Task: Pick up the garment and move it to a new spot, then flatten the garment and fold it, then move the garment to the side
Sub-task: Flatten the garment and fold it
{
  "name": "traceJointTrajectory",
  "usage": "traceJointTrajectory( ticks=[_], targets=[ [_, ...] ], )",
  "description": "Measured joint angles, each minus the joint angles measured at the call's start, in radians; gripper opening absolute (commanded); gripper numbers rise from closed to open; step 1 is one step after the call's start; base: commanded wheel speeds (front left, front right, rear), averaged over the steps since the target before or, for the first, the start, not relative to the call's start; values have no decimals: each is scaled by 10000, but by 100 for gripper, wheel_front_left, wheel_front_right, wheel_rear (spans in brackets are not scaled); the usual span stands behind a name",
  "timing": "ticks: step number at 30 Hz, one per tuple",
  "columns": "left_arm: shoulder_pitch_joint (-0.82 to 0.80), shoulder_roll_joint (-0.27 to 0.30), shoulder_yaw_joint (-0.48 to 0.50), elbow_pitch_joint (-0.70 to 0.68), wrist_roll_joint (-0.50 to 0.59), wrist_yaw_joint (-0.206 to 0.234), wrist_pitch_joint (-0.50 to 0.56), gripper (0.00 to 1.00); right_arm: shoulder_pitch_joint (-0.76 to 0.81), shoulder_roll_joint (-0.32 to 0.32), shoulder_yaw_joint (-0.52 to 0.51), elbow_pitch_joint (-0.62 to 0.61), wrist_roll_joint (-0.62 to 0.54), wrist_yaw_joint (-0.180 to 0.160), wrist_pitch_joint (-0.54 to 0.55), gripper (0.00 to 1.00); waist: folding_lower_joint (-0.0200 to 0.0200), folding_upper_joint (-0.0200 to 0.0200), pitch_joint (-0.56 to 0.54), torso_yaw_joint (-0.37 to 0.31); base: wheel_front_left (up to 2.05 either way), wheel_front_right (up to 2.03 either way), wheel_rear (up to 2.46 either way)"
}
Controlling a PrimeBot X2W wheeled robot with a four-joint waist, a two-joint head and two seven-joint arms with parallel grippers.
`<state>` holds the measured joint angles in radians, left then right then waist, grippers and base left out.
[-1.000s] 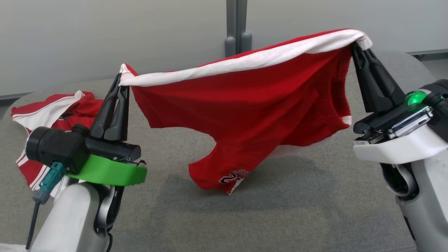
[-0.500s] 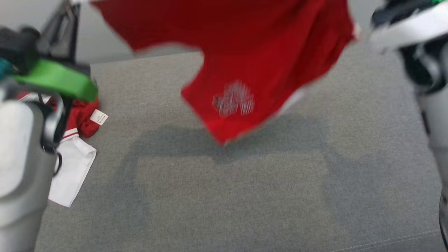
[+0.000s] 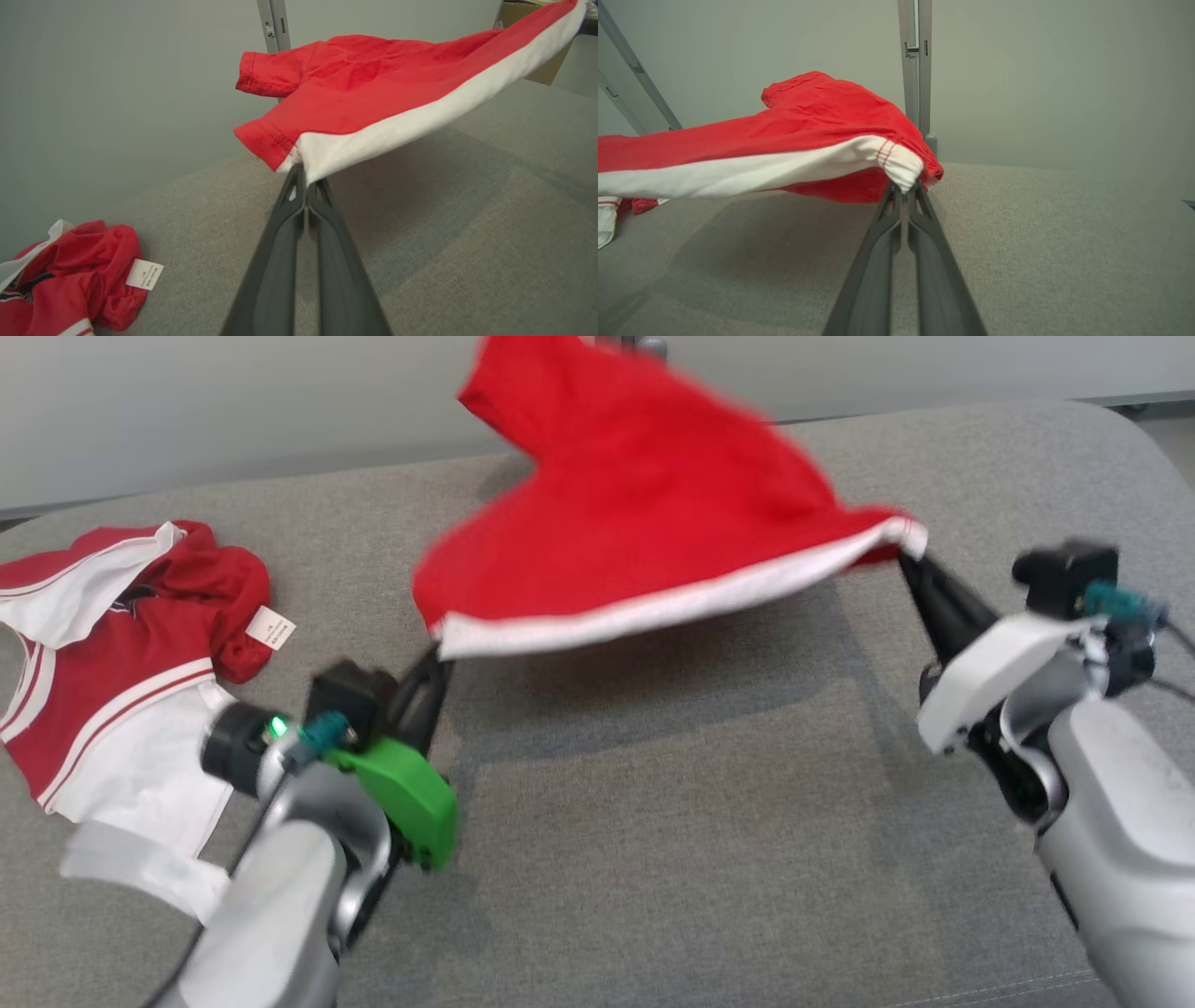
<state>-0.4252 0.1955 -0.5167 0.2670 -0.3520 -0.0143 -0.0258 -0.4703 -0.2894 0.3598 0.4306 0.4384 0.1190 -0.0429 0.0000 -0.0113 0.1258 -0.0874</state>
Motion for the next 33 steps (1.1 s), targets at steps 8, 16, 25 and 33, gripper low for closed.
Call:
traceJointTrajectory(
  ticks=[8,16,25,33],
  targets=[
    [1427,-249,-631,1227,242,-27,-422,0,1338,832,637,779,472,56,-604,0,0,0,542,61,0,0,0],
    [1396,-244,-535,1241,591,196,-1384,0,1380,339,1137,623,435,54,-1519,0,0,0,312,25,0,0,0],
    [2293,-257,-639,1415,646,407,-1797,0,2439,-151,1578,633,326,54,-1766,0,0,0,-207,51,0,0,0],
    [3251,-276,-665,1256,596,598,-1952,0,3475,-222,1618,566,552,56,-1858,0,0,0,-800,111,0,0,0]
  ],
)
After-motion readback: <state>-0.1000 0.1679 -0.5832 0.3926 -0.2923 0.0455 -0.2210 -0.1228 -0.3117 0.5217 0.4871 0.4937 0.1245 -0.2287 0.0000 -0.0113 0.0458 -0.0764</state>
